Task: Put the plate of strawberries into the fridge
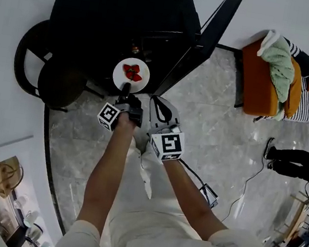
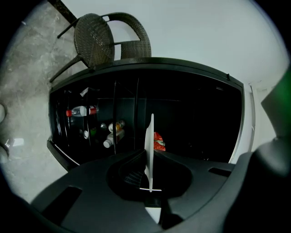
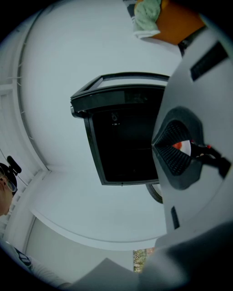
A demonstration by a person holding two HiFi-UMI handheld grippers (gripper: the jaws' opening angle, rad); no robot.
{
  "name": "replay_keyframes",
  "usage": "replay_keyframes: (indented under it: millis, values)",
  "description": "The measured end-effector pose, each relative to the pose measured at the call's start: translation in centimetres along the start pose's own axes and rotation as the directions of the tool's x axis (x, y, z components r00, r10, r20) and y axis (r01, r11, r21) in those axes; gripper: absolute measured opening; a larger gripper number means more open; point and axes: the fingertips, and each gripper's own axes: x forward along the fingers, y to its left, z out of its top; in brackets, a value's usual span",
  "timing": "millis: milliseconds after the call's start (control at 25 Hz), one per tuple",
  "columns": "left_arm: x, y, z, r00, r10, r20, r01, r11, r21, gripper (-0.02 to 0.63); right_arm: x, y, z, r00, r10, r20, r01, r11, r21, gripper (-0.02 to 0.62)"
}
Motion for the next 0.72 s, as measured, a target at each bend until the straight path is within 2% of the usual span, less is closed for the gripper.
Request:
replay_keyframes:
  millis: [160,360,720]
  values:
    - [1.0,0.7,-0.2,1.000,0.011,0.003,-0.011,1.000,0.010,0.019,0.1,-0.1,0.0,1.000,0.000,0.003,0.000,1.000,0.005,0.012]
    - [2.1,1.8,0.2,0.999,-0.014,0.041,0.015,1.000,-0.010,0.018,0.2,-0.2,0.0,1.000,0.007,-0.001,-0.007,1.000,-0.006,0.012]
    - [4.0,2.6,-0.1,1.000,0.014,0.014,-0.014,1.000,0.023,0.020,0.2,0.0,-0.6,0.999,0.029,-0.015,-0.029,1.000,0.006,0.012]
